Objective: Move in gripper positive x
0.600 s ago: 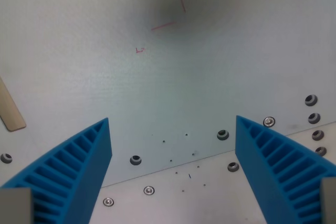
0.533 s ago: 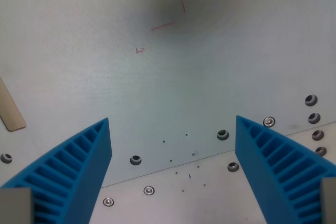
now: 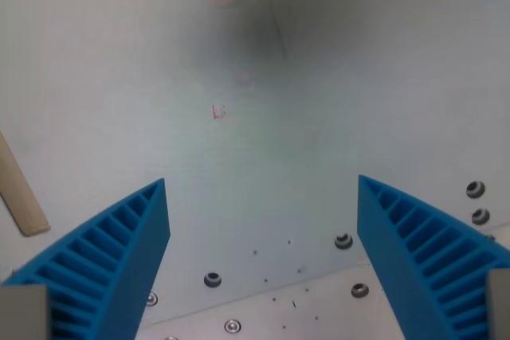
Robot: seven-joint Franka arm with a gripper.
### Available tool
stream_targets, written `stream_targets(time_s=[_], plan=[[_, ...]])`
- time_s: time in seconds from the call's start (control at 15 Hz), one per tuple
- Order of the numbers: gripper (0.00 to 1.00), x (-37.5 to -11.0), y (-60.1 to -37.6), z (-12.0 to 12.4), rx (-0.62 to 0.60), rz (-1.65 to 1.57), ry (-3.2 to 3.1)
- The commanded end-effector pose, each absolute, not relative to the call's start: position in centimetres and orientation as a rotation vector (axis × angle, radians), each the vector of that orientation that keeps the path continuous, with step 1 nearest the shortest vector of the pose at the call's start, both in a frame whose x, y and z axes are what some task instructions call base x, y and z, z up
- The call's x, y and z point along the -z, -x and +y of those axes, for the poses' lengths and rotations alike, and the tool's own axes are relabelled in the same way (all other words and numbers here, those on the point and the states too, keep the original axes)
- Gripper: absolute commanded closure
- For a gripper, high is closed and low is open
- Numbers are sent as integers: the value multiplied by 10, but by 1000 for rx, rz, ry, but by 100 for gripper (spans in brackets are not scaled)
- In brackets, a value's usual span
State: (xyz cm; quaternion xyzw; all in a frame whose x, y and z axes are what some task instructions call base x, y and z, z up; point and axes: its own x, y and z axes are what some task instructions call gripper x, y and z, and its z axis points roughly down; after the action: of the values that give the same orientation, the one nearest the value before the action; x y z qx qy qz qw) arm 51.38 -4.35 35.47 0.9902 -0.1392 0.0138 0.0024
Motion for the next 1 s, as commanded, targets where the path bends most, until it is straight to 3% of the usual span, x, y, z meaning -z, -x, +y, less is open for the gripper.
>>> stream_targets(time_s=[0.07, 1.0], plan=[[0, -358, -533, -51, 8, -432, -3107], [0, -358, -601, -70, 8, -432, -3107]])
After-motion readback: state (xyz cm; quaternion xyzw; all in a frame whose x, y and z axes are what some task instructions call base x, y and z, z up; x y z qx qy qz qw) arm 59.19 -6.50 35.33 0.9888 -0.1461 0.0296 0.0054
